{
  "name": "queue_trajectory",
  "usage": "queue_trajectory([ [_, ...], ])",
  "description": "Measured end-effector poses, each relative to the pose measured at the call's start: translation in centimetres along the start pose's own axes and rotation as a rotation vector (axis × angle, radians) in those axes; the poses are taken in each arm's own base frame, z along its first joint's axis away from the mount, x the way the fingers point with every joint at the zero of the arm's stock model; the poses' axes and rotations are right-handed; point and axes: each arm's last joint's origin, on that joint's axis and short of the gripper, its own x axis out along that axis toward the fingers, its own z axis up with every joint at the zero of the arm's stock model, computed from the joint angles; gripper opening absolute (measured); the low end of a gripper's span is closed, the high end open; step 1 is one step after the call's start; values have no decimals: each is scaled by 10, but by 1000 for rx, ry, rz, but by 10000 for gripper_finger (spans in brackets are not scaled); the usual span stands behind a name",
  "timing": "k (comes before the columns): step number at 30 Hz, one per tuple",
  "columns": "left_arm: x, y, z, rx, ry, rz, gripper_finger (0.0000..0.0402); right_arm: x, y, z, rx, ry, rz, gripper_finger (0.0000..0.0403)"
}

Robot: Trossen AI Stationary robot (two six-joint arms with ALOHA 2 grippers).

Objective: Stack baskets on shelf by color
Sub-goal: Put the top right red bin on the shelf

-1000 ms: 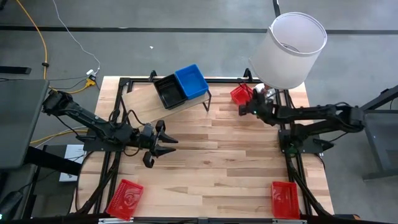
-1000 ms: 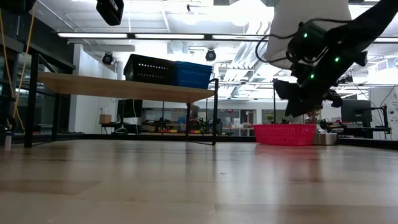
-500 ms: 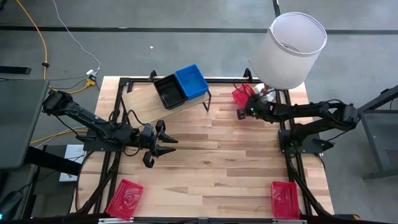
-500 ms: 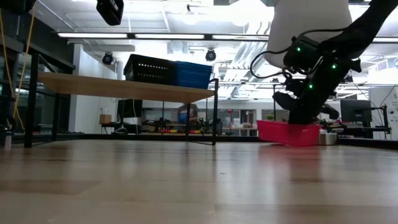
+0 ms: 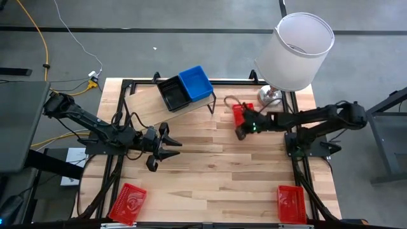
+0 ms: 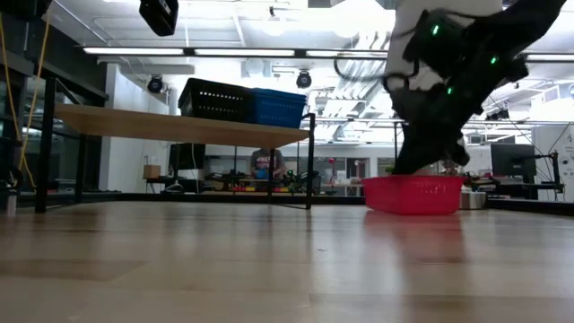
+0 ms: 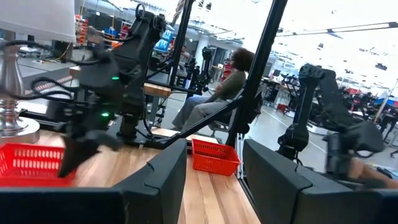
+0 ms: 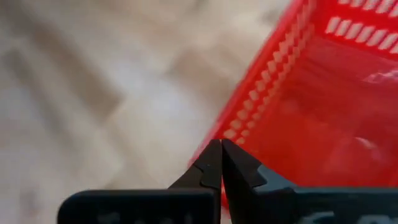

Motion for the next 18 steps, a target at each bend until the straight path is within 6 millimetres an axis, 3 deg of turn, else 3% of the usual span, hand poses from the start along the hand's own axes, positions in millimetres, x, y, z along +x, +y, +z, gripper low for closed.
queue_trajectory([
  [5,0,0,0,0,0,0,148,-13,44,-15,-83,0,157,0],
  [10,0,0,1,-2,-8,-2,148,-34,77,-5,-291,-129,145,0],
  [13,0,0,1,-2,-8,-2,148,-42,81,10,-390,-195,40,0],
  [18,0,0,1,-2,-8,-2,148,-44,64,38,-433,-208,-158,6],
])
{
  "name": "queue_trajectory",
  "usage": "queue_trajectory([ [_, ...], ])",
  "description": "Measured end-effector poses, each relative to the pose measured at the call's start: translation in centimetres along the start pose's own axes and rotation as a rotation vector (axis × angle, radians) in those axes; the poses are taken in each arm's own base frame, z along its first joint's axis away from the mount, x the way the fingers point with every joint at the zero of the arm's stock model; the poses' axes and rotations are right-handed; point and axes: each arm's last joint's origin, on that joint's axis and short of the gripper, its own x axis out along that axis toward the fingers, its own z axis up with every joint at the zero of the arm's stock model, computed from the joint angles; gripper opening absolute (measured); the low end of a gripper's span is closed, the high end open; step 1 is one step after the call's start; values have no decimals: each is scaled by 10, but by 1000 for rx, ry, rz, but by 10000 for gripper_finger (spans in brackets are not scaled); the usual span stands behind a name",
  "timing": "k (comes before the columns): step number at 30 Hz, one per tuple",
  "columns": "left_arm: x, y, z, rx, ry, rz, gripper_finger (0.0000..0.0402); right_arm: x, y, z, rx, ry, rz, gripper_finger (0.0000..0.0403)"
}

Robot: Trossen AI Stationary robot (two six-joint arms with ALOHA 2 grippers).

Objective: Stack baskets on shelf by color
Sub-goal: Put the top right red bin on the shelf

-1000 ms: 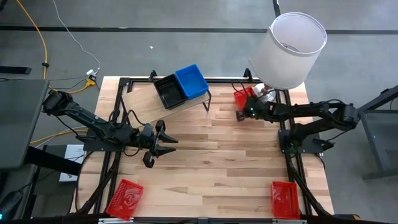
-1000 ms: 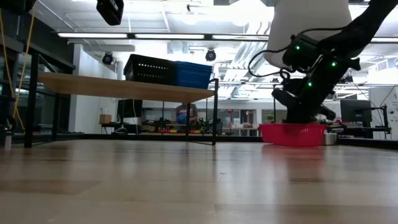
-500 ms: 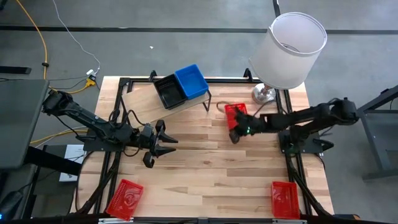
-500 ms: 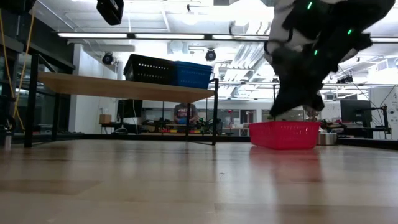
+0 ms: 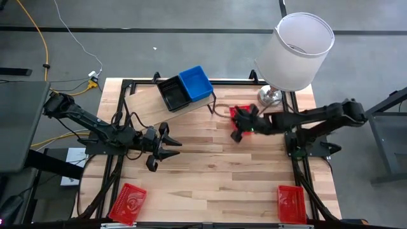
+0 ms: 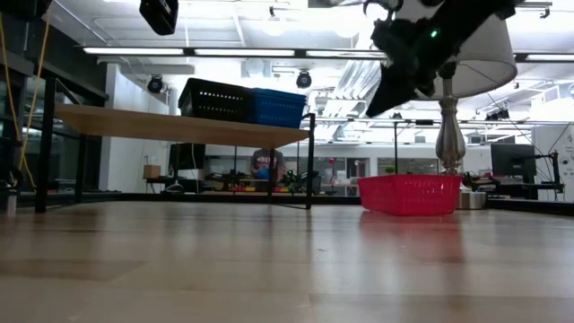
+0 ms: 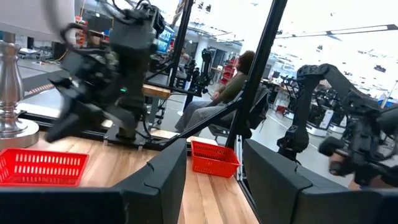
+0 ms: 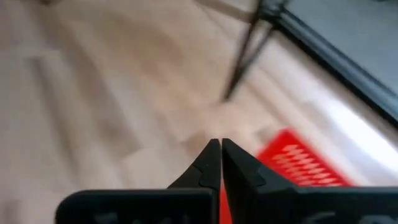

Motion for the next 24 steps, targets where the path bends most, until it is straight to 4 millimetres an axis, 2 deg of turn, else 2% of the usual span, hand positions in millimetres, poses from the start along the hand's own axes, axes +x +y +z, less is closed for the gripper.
queue_trajectory([
  [3,0,0,0,0,0,0,148,9,-19,5,-18,30,-35,30],
  [8,0,0,0,0,0,0,148,26,-49,1,-66,148,-115,106],
  [14,0,0,0,0,1,0,148,61,-68,-10,-221,301,-103,184],
  [19,0,0,0,0,0,0,148,85,-73,-22,-425,401,-121,200],
  [24,0,0,0,0,1,0,148,96,-75,-27,-514,435,-188,201],
])
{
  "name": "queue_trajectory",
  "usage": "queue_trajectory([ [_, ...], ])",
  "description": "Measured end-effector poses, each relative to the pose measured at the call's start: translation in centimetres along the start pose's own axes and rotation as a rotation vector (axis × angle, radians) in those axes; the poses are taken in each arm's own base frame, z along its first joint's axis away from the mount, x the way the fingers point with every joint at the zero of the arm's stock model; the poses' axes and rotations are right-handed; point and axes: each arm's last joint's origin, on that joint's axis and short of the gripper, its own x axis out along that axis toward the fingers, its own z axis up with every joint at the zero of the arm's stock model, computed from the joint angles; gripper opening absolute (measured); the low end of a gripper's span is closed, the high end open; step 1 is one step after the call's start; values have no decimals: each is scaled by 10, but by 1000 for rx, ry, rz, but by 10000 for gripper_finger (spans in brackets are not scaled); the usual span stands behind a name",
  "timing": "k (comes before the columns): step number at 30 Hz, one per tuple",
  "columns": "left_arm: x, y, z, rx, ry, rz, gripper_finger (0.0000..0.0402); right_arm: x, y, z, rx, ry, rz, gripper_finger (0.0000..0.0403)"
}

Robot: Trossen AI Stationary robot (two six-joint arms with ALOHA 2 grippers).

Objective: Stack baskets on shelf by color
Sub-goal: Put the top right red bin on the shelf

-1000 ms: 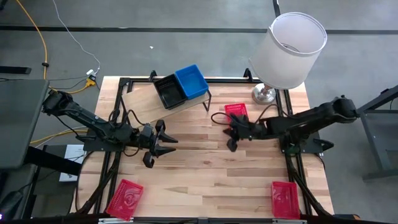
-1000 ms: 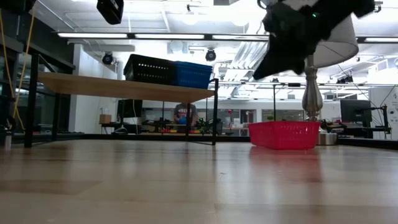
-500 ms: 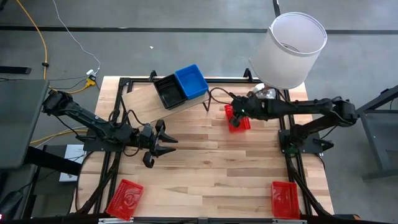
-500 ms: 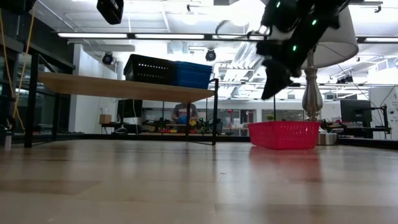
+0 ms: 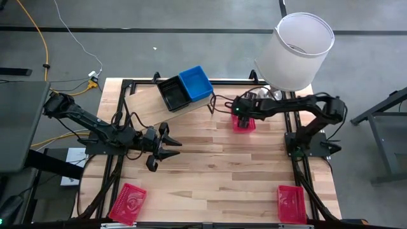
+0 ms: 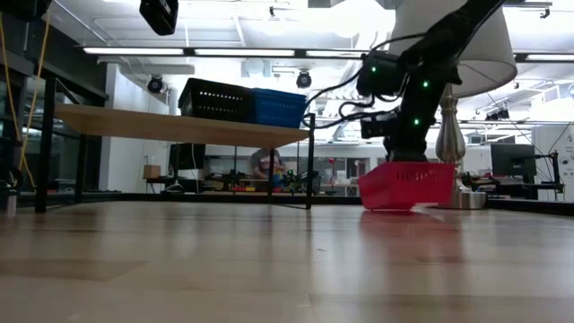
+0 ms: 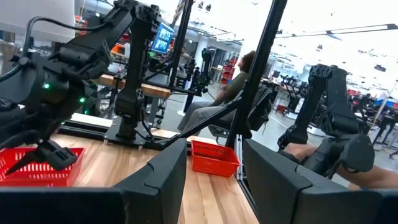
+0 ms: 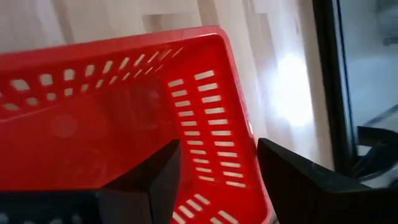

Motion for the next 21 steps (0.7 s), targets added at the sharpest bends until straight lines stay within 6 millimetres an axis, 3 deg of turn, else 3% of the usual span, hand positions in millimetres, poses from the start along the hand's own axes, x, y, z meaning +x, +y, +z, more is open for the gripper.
queue_trajectory([
  [10,0,0,0,0,0,0,148,2,-1,3,-75,-3,-84,201],
  [15,0,0,0,0,0,0,148,6,-6,1,-78,-15,-11,200],
  [21,0,0,0,-2,0,0,148,17,-14,-2,-17,7,-4,164],
])
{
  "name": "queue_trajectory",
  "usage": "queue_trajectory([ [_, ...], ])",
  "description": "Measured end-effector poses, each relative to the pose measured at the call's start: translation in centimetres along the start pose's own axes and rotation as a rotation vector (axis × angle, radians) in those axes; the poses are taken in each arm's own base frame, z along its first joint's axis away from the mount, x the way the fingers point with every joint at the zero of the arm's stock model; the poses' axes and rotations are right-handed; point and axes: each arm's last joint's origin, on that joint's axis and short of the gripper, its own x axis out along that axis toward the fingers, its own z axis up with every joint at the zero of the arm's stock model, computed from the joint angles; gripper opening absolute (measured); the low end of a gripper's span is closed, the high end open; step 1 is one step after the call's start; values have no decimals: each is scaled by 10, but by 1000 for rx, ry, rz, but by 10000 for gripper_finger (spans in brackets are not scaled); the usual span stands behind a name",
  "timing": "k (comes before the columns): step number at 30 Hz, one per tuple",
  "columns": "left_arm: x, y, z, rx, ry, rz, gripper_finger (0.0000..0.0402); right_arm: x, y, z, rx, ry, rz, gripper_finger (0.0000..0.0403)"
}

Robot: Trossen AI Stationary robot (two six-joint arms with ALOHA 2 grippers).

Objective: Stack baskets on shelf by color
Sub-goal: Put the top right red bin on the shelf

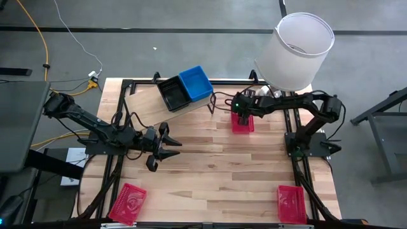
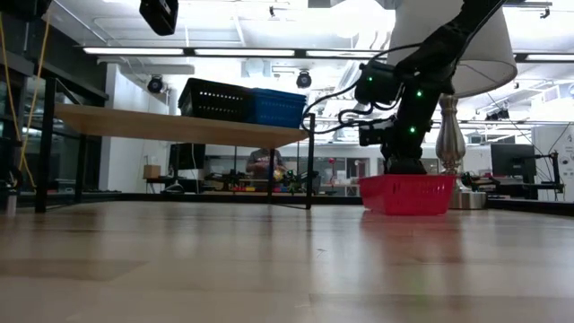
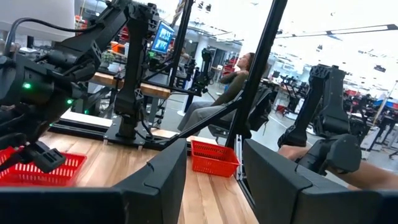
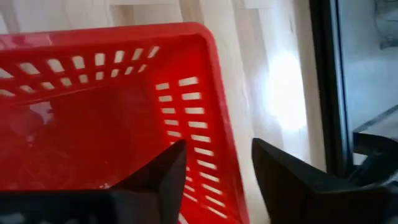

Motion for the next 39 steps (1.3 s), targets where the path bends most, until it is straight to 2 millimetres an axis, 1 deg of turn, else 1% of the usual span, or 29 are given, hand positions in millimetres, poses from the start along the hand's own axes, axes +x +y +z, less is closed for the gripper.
queue_trajectory([
  [3,0,0,0,2,0,0,148,2,-1,1,14,-11,15,119],
  [7,0,0,0,1,-3,-1,148,-2,0,2,36,-35,40,28],
  [8,0,0,1,-1,-7,-8,148,-4,1,3,44,-42,49,16],
  [11,-6,-5,8,-26,-27,-91,148,-17,5,5,53,-83,92,18],
  [13,-11,-11,13,-29,-35,-176,148,-30,9,7,36,-117,108,9],
  [17,-23,-24,21,13,-72,-291,148,-67,22,9,23,-230,178,4],
  [20,-29,-32,22,46,-86,-277,148,-98,36,10,9,-346,258,1],
  [23,-31,-36,21,72,-98,-203,148,-127,53,13,-15,-485,319,1],
  [27,-33,-38,22,83,-126,-124,148,-154,74,23,-47,-684,355,1],
  [30,-35,-42,25,97,-163,-122,148,-168,83,38,-74,-807,358,0],
  [32,-36,-45,26,113,-180,-142,148,-175,87,50,-92,-849,353,0],
  [35,-39,-51,28,143,-204,-192,148,-180,90,76,-127,-878,335,0],
  [39,-43,-58,26,174,-200,-284,148,-184,96,117,-213,-915,313,0],
])
